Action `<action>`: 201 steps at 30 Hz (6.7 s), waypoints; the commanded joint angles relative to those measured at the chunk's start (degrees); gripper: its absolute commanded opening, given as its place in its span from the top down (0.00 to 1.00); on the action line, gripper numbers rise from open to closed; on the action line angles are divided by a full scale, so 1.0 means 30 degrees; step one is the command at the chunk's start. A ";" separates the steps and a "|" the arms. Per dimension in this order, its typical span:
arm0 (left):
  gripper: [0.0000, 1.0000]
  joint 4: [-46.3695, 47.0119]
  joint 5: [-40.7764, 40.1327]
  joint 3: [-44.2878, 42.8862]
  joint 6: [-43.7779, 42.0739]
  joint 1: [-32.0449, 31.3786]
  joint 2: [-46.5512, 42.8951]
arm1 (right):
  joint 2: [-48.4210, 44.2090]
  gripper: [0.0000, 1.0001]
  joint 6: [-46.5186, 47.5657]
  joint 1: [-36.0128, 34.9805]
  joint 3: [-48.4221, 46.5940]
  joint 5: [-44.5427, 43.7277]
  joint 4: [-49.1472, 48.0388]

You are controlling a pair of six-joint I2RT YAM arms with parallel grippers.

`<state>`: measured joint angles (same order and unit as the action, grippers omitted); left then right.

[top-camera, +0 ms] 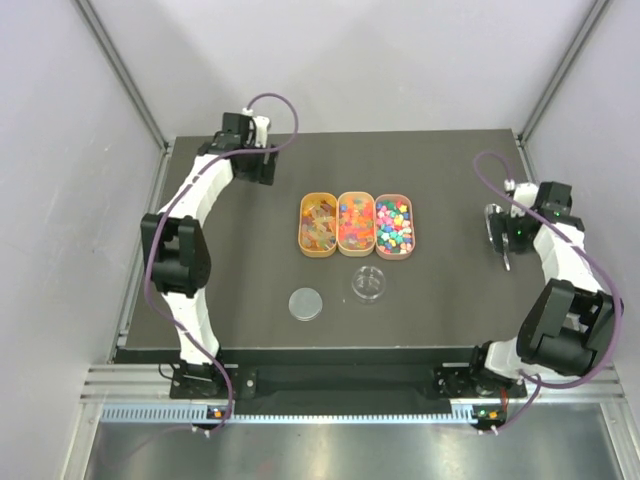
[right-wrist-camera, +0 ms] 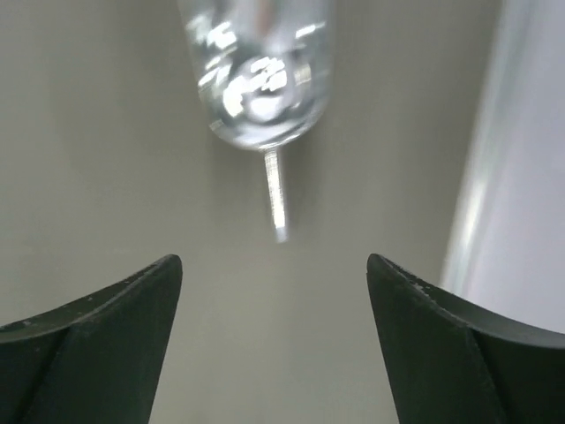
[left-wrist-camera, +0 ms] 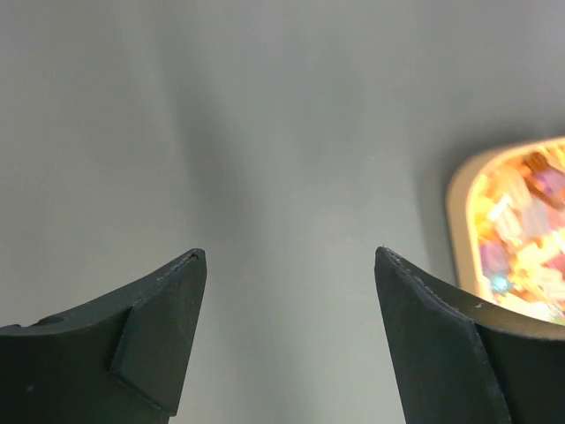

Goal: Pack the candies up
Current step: Pick up the spatula from the center of the board, then adjust the spatula.

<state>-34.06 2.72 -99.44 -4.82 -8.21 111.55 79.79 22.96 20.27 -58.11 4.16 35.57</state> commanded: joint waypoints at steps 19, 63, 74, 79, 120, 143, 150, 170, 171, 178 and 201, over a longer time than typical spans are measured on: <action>0.20 -0.2532 0.0001 -0.2537 -0.0152 -0.1014 0.1665 | 0.2348 0.37 0.2777 -0.0019 0.1761 0.1807 -0.3828; 0.87 0.9206 1.6932 -0.4501 0.9783 -0.1805 -0.0211 | 0.2171 1.00 0.8020 -0.9448 -1.0365 0.3475 0.5897; 0.36 1.1536 1.8518 -0.3534 1.3038 -0.2712 0.0757 | 0.3871 1.00 0.7582 -1.2440 -1.2650 0.3563 0.6453; 0.41 0.7904 1.7873 -0.3183 0.9872 -0.3211 0.0874 | 0.4369 1.00 0.7405 -1.3289 -1.4114 0.3564 0.6220; 0.50 0.4821 1.6056 -0.4383 0.6616 -0.3387 0.0172 | 0.6127 1.00 0.7727 -1.4726 -1.4703 0.1718 0.4989; 1.00 1.9517 2.4774 -0.2862 2.0392 -0.1749 0.1897 | 0.5896 1.00 0.7054 -1.4755 -1.7166 0.3445 0.5781; 1.00 2.4165 2.9260 -0.4703 2.8913 -0.1102 0.3365 | 0.4869 1.00 0.6175 -1.4784 -1.6667 0.4090 0.5691; 1.00 1.3677 3.0939 -0.4588 2.1651 -0.1014 0.3599 | 0.4137 1.00 0.4447 -1.4755 -1.8571 0.6639 0.5194; 1.00 1.2422 3.0968 -0.4588 2.0746 -0.0927 0.3541 | 0.4078 1.00 0.4446 -1.4755 -1.8455 0.6668 0.5193; 1.00 0.9687 3.0968 -0.4442 1.9156 0.0039 0.3072 | 0.3142 1.00 0.4270 -1.4756 -1.7051 0.6464 0.5340; 1.00 0.8864 3.0997 -0.2745 1.9712 0.0246 0.2164 | 0.0061 0.18 0.1633 -1.4668 -1.1858 1.0153 -0.1104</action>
<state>-8.23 84.23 -109.10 54.02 -7.27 123.46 75.79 29.04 -24.10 -90.56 30.22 36.69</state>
